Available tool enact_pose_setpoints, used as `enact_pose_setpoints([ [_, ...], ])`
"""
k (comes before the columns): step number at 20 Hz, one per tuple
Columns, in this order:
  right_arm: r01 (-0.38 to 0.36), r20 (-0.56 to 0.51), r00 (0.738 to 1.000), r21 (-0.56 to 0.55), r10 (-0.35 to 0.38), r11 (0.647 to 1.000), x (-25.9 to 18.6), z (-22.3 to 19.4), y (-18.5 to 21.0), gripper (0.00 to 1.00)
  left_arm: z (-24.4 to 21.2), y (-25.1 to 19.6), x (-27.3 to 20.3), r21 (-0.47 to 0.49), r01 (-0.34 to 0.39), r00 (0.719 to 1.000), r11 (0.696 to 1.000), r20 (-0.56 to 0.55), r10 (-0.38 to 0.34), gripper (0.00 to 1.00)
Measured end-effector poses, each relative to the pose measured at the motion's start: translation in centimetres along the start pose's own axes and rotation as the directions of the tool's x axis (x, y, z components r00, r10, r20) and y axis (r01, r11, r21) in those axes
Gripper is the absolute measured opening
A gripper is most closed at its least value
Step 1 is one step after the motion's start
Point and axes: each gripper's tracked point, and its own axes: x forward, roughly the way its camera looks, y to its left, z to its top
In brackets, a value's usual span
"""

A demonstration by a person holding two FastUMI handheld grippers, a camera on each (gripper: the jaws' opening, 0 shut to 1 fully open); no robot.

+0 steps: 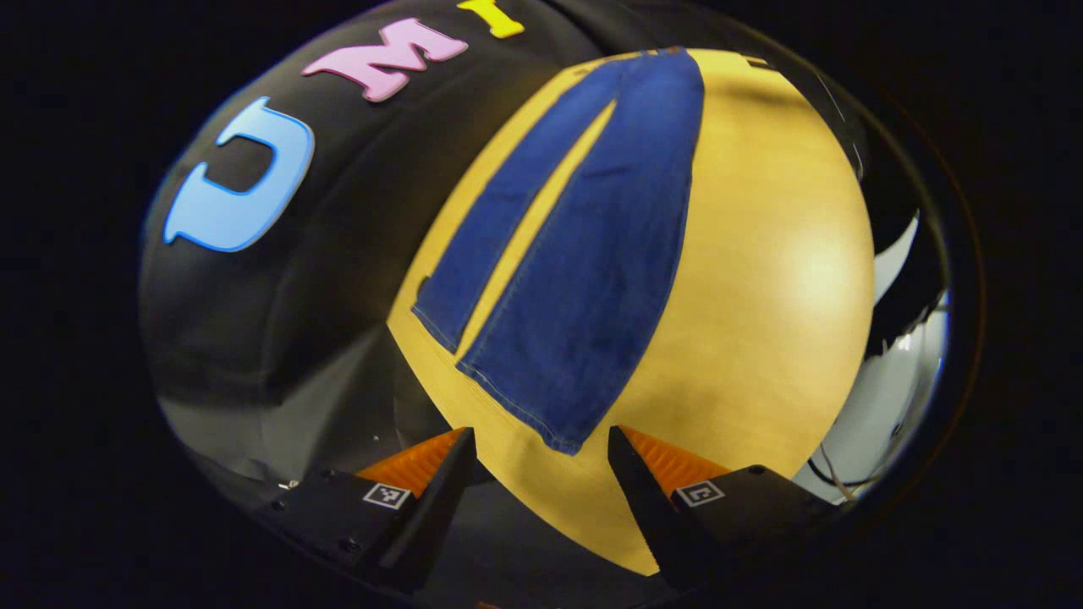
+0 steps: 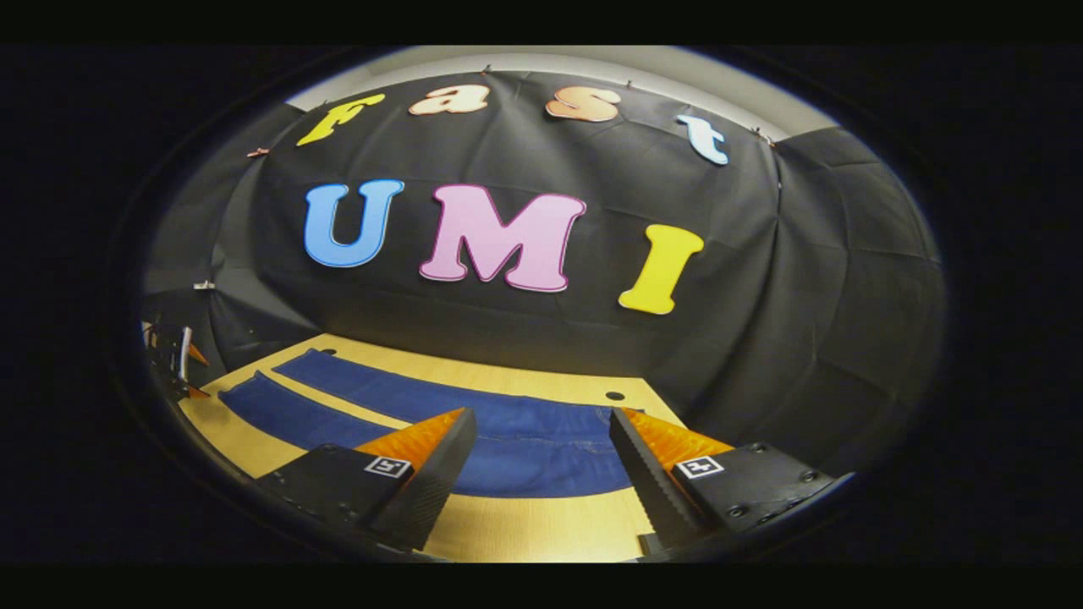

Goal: Grasp the waist and the cuffs of the jeans and fold them to make the two legs overlap; first hold the waist and fold one-third of the jeans toward the cuffs, then hold the cuffs and fold the remaining one-third in the same direction to finish folding.

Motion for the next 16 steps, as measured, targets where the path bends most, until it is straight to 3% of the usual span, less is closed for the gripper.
enact_pose_setpoints([
  [3,0.005,-0.015,1.0,-0.031,-0.005,1.0,1.2,-1.2,-1.2,0.97,-1.2,-0.2,2.3,0.089,0.016,0.998,0.996,-0.063,-0.01,0.97],
  [7,0.028,-0.037,0.999,-0.054,-0.03,0.998,2.4,-2.3,-3.4,0.97,-0.4,-1.7,4.0,0.155,0.107,0.991,0.982,-0.091,-0.094,0.96],
  [9,0.041,-0.05,0.998,-0.05,-0.043,0.998,3.0,-2.9,-4.3,0.97,0.2,-1.8,5.1,0.212,0.113,0.991,0.971,-0.094,-0.095,0.89],
  [11,0.051,-0.063,0.997,-0.046,-0.054,0.998,3.4,-3.7,-4.9,0.97,0.3,-1.5,5.6,0.197,0.11,0.99,0.974,-0.107,-0.09,0.68],
  [13,0.047,-0.083,0.995,-0.064,-0.052,0.997,3.9,-4.8,-5.3,0.97,-0.1,-1.7,5.8,0.163,0.139,0.982,0.977,-0.147,-0.116,0.64],
  [14,0.04,-0.095,0.994,-0.083,-0.048,0.996,3.8,-5.4,-5.5,0.97,-0.5,-2.1,6.0,0.163,0.146,0.977,0.976,-0.176,-0.117,0.56],
  [15,0.027,-0.106,0.994,-0.101,-0.037,0.994,3.7,-6.1,-5.6,0.97,-0.5,-2.1,6.0,0.179,0.135,0.978,0.975,-0.18,-0.102,0.54],
  [16,0.015,-0.115,0.993,-0.121,-0.029,0.993,3.7,-6.7,-5.9,0.97,-0.8,-2.2,6.2,0.193,0.121,0.981,0.974,-0.173,-0.087,0.31],
])
